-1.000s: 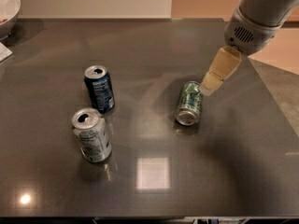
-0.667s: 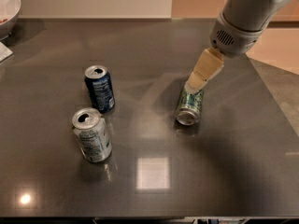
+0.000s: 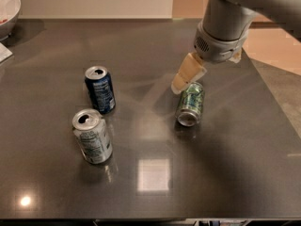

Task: Place green can upright

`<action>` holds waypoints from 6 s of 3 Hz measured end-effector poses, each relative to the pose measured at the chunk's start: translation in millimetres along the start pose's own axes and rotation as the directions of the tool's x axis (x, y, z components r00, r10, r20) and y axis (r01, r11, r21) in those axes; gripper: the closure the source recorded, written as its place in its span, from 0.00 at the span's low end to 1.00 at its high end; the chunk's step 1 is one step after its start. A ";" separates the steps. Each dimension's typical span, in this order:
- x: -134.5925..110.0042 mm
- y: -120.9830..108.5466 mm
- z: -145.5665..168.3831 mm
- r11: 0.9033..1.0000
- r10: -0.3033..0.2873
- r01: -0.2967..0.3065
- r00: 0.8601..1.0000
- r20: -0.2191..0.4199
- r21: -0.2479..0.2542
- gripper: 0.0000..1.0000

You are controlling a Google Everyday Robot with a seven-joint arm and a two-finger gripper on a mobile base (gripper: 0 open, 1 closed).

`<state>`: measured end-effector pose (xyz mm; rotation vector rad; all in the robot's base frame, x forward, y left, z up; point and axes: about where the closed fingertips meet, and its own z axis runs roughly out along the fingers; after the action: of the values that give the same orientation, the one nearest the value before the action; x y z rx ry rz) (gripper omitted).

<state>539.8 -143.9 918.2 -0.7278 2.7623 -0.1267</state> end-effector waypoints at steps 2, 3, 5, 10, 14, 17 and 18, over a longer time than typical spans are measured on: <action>-1.0 5.1 4.0 1.000 0.013 -0.013 0.999 -0.038 -0.003 0.00; -1.2 13.8 14.4 0.999 0.048 -0.048 0.994 -0.098 0.006 0.00; 6.2 23.0 33.6 0.968 0.251 -0.241 0.950 -0.186 0.075 0.00; 8.8 14.9 68.3 0.836 0.542 -0.545 0.801 -0.253 0.065 0.42; -24.0 19.3 23.5 0.974 0.207 -0.209 0.978 -0.030 -0.088 1.00; -33.9 21.8 -8.8 0.969 -0.123 0.184 0.937 0.328 -0.162 1.00; -33.1 20.5 -7.1 0.947 -0.139 0.252 0.880 0.454 -0.198 1.00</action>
Offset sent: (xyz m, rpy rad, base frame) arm -0.0017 0.0116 -0.0111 -0.0321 0.0958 -0.0470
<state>555.8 -109.7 930.0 -0.9686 2.2906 0.3180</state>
